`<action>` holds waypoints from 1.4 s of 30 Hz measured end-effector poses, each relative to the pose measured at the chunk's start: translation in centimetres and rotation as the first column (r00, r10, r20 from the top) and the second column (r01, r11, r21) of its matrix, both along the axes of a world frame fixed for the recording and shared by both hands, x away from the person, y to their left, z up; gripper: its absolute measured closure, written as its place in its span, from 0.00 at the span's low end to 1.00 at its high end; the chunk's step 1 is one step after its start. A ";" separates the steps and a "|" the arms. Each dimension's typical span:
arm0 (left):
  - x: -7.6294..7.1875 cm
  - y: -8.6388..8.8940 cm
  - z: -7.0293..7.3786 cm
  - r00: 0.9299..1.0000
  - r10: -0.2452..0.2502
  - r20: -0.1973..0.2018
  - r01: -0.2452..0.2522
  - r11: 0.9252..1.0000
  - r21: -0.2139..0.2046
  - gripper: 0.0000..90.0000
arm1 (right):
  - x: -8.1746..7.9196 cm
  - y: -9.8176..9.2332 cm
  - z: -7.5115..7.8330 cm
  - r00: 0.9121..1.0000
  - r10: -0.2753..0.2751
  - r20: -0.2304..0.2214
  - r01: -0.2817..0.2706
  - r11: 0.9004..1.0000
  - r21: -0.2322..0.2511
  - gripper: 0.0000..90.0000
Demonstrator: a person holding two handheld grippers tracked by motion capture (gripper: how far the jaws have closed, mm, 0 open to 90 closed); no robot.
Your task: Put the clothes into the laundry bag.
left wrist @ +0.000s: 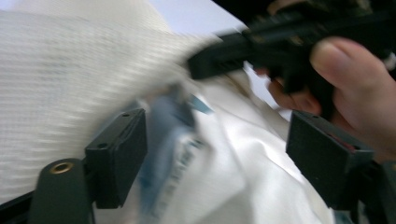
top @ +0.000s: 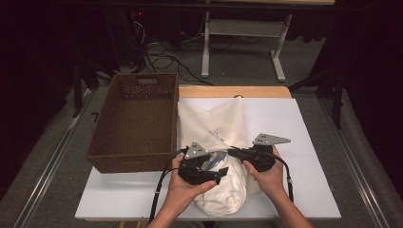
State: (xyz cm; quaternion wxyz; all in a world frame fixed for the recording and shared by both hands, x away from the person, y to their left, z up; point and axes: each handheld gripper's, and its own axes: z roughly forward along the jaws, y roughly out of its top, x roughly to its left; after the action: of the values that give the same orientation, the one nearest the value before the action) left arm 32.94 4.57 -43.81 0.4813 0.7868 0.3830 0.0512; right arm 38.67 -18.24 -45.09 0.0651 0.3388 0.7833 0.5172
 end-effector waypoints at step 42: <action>-1.8 2.1 -1.5 0.980 0.180 0.080 -0.188 0.976 0.109 0.20 | -0.1 -0.3 -0.1 1.000 0.001 -0.014 -0.001 1.000 0.014 0.99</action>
State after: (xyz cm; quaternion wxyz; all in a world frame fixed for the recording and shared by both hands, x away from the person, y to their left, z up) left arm 31.10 6.62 -45.27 0.4411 0.7722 0.4338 0.1451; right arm 38.54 -18.57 -45.20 0.0568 0.3428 0.7801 0.5204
